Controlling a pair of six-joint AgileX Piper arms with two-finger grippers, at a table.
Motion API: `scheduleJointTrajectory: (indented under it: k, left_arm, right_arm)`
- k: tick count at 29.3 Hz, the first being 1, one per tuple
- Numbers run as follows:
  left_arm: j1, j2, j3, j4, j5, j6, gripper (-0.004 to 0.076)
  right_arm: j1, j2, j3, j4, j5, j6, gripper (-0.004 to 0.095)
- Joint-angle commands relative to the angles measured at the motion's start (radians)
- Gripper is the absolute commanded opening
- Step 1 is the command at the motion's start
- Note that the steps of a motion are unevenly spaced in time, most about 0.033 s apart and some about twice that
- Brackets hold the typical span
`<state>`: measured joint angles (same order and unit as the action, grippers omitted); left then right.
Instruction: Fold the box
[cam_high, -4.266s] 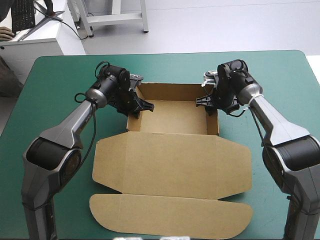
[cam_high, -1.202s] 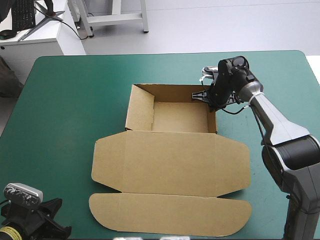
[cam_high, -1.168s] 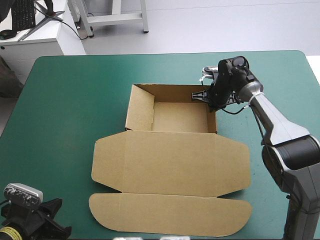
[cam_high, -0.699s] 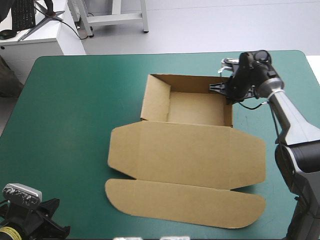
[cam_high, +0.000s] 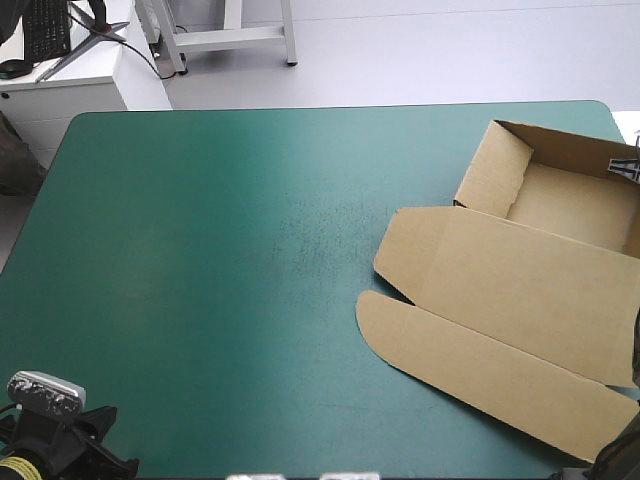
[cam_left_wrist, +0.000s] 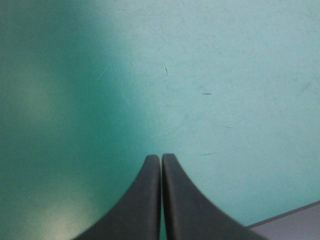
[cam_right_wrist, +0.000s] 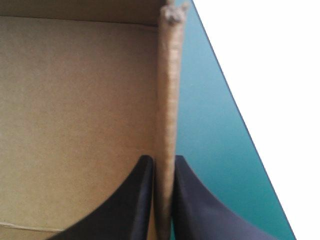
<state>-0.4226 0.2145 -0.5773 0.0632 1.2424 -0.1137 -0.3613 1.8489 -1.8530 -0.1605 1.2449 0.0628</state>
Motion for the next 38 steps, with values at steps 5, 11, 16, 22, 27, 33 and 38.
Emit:
scheduleJointTrajectory:
  k: [5, 11, 16, 22, 27, 33, 38]
  left_arm:
    - [-0.005, 0.014, -0.022, 0.011, -0.049, -0.005, -0.001]
    - [-0.005, 0.014, -0.022, 0.019, -0.049, -0.005, -0.001]
    - [-0.005, 0.014, -0.022, 0.019, -0.049, -0.005, -0.001]
    - [-0.005, 0.014, -0.022, 0.027, -0.049, -0.005, -0.001]
    - [-0.005, 0.014, -0.022, 0.046, -0.067, -0.016, -0.001]
    - [-0.005, 0.014, -0.015, 0.111, -0.1, -0.016, -0.001]
    - [-0.005, 0.014, 0.042, 0.107, -0.132, -0.018, -0.001]
  right_arm:
    - [-0.036, -0.071, -0.028, -0.043, 0.011, 0.023, 0.0516]
    - [-0.042, -0.154, -0.022, 0.014, 0.011, 0.038, 0.0515]
    - [-0.042, -0.269, 0.044, 0.161, 0.011, -0.031, 0.0426]
    - [-0.042, -0.468, 0.211, 0.219, 0.011, -0.063, -0.0003]
    - [0.007, -0.669, 0.361, 0.23, 0.009, -0.071, -0.0009]
    - [0.201, -0.925, 0.561, 0.261, 0.009, -0.098, -0.0014]
    - [0.293, -1.123, 0.743, 0.343, 0.009, -0.133, -0.0014]
